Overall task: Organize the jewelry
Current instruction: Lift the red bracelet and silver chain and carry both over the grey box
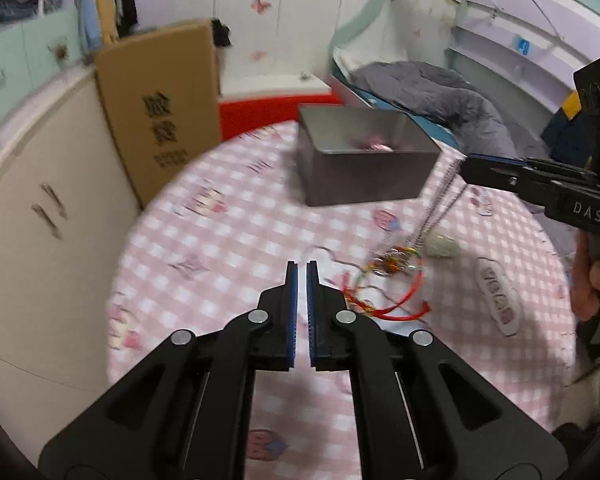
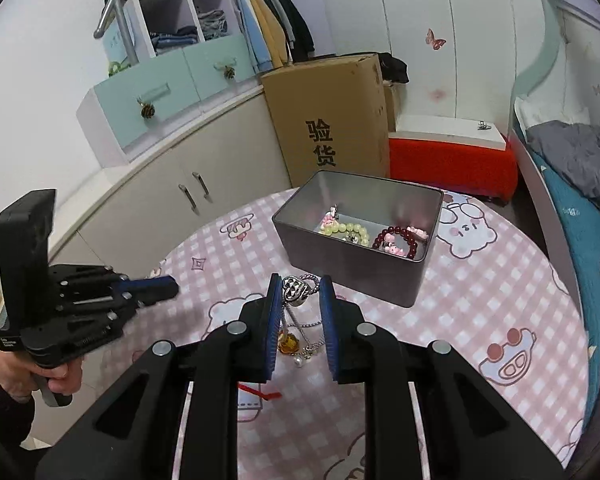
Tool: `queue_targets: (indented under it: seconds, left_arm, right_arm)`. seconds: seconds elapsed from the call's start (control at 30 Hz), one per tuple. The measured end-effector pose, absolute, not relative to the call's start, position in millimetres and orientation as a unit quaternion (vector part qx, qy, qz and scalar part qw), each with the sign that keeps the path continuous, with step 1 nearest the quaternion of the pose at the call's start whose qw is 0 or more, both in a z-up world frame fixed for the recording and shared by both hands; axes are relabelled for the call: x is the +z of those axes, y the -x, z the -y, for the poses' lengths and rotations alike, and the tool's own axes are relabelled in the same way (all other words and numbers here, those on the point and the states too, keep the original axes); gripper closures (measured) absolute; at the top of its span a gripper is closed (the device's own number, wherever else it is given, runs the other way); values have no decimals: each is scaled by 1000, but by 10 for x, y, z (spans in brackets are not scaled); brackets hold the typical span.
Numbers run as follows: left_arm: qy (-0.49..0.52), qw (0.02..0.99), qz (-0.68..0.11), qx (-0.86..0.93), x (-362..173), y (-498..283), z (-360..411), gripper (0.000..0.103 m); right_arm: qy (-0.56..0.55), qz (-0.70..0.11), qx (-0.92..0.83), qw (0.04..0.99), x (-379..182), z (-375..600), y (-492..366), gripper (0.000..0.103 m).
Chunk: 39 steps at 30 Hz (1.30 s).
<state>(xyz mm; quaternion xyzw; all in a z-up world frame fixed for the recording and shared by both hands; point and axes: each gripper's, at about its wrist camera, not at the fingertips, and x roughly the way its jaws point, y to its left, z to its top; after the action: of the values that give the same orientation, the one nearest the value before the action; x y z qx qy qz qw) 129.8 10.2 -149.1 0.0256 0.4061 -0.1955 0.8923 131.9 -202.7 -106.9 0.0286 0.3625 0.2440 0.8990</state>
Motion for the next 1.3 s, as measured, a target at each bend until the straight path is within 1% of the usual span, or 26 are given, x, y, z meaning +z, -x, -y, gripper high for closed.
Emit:
queue_targets:
  seconds: [0.07, 0.2, 0.23, 0.3, 0.33, 0.37, 0.5, 0.57, 0.6, 0.63, 0.67, 0.7, 0.73, 0.77, 0.87, 1.1, 1.3]
  left_arm:
    - [-5, 883, -411, -226, -1563, -1288, -12, 98]
    - [-30, 881, -403, -247, -1644, -1184, 230, 97]
    - [-45, 879, -400, -254, -1665, -1143, 298, 89]
    - [-72, 883, -386, -257, -1678, -1041, 375, 38]
    - [-81, 890, -371, -254, -1670, -984, 383, 8]
    - [-93, 901, -341, -249, -1639, -900, 401, 6]
    - [-145, 897, -345, -237, -1731, -903, 548, 6]
    - [-155, 889, -352, -248, -1805, -951, 600, 7]
    - [-158, 886, -356, -253, -1843, -968, 626, 10]
    - [-164, 881, -360, -261, -1891, -991, 661, 24]
    - [-178, 870, -372, -269, -1981, -1028, 716, 55]
    - [-187, 864, -385, -266, -2057, -1060, 745, 74]
    - [-170, 862, -391, -275, -2071, -1085, 731, 89]
    - [-159, 859, -397, -282, -2049, -1108, 704, 101]
    - [-149, 864, -386, -286, -1928, -1091, 615, 101]
    - [-22, 886, -369, -279, -1430, -1163, 51, 101]
    - [2, 903, -349, -251, -1096, -1294, -252, 101]
  right_arm:
    - [-27, -369, 245, 896, -1124, 2012, -1306, 86]
    - [-34, -380, 244, 892, -1209, 2037, -1296, 86]
    - [-35, -381, 244, 891, -1210, 2042, -1291, 86]
    - [-35, -383, 245, 890, -1215, 2041, -1302, 86]
    - [-34, -383, 245, 890, -1210, 2040, -1302, 86]
    - [-33, -383, 246, 890, -1204, 2035, -1303, 86]
    - [-34, -382, 248, 890, -1196, 2028, -1314, 86]
    - [-35, -381, 250, 889, -1201, 2031, -1313, 86]
    - [-36, -382, 250, 889, -1202, 2027, -1310, 86]
    - [-36, -381, 251, 889, -1199, 2022, -1305, 86]
    - [-36, -381, 252, 889, -1195, 2019, -1304, 86]
    - [-36, -380, 252, 889, -1191, 2018, -1299, 86]
    - [-37, -378, 251, 890, -1180, 2022, -1298, 86]
    - [-37, -376, 251, 891, -1169, 2031, -1298, 86]
    - [-38, -368, 246, 896, -1112, 2076, -1309, 86]
    - [-42, -342, 228, 911, -882, 2256, -1374, 86]
    - [-39, -312, 227, 922, -561, 2403, -1391, 86]
